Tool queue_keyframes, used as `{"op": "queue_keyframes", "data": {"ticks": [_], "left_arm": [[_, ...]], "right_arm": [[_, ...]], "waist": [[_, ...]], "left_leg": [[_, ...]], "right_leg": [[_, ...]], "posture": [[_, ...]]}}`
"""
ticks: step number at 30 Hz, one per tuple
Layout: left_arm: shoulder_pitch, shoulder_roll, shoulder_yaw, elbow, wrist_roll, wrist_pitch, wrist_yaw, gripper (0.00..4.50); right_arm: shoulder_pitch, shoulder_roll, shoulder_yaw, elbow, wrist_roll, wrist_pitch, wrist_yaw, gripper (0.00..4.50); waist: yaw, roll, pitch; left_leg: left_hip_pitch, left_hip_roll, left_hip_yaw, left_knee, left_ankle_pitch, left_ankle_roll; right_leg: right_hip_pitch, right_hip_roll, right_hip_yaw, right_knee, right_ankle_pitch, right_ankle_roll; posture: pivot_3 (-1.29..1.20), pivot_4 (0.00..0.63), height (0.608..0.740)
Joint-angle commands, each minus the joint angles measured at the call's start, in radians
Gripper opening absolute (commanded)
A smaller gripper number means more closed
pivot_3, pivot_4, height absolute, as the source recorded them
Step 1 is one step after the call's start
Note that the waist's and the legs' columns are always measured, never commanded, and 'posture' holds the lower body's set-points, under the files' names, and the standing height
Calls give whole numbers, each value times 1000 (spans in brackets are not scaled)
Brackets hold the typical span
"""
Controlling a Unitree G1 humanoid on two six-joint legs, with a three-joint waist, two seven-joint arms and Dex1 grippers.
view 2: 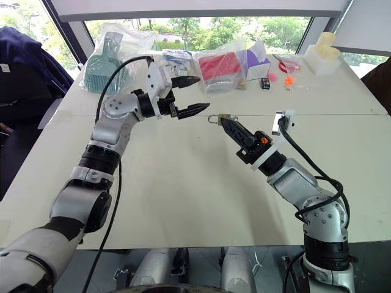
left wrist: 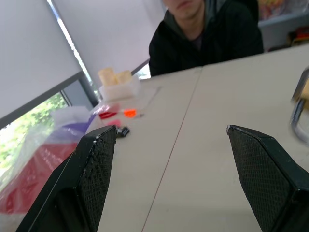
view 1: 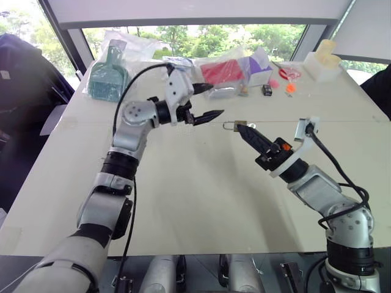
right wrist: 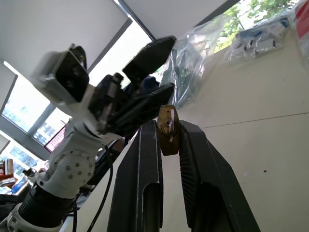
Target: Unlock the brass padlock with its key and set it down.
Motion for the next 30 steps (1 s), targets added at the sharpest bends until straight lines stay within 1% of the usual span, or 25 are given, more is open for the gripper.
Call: {"op": "queue_keyframes", "data": {"ticks": [1, 4, 8, 15, 24, 27, 30], "left_arm": [[28, 19, 19, -140, -85, 147, -31, 3783], [54, 37, 12, -205, -109, 219, -54, 3783], [88, 54, -14, -238, -93, 226, -77, 3783], [73, 27, -37, -181, -58, 174, -74, 3783], [38, 0, -31, -106, -42, 121, -81, 3783], [47, 15, -32, -127, -60, 151, -110, 3783], [75, 57, -40, -174, -80, 207, -167, 3783]], "right_arm": [[-7, -4, -27, -15, 1, -14, 7, 0], [-10, -4, -28, -12, 1, -14, 6, 0], [-22, 0, -32, -8, 11, -17, -3, 0], [-18, -1, -22, -34, 44, -5, -4, 0], [-1, -3, -17, -50, 46, -5, -10, 0], [5, -3, -19, -47, 40, -7, -10, 0], [4, -2, -20, -41, 34, -9, -9, 0]], "waist": [[-1, 0, 0], [-1, 0, 0], [1, 0, 0], [1, 0, 0], [1, 0, 0], [1, 0, 0], [-1, 0, 0]], "left_leg": [[0, 0, 0, 0, 0, 0], [0, 0, 0, 0, 0, 0], [0, 0, 0, 0, 0, -1], [0, 0, 0, 0, 1, -1], [0, 0, 0, 0, 0, -1], [0, 0, 0, 0, 0, -1], [0, 0, 0, 0, 0, -1]], "right_leg": [[0, 0, 0, 0, 0, 0], [0, 0, 0, 0, 0, 0], [0, 0, 0, 0, 0, 0], [0, 0, 0, 0, -1, -1], [0, 0, 0, 0, -1, -1], [0, 0, 0, 0, -1, -1], [0, 0, 0, 0, -1, -1]], "posture": [[0, 150, 735], [0, 150, 735], [0, 150, 735], [0, 150, 735], [0, 150, 735], [0, 150, 735], [0, 150, 735]]}}
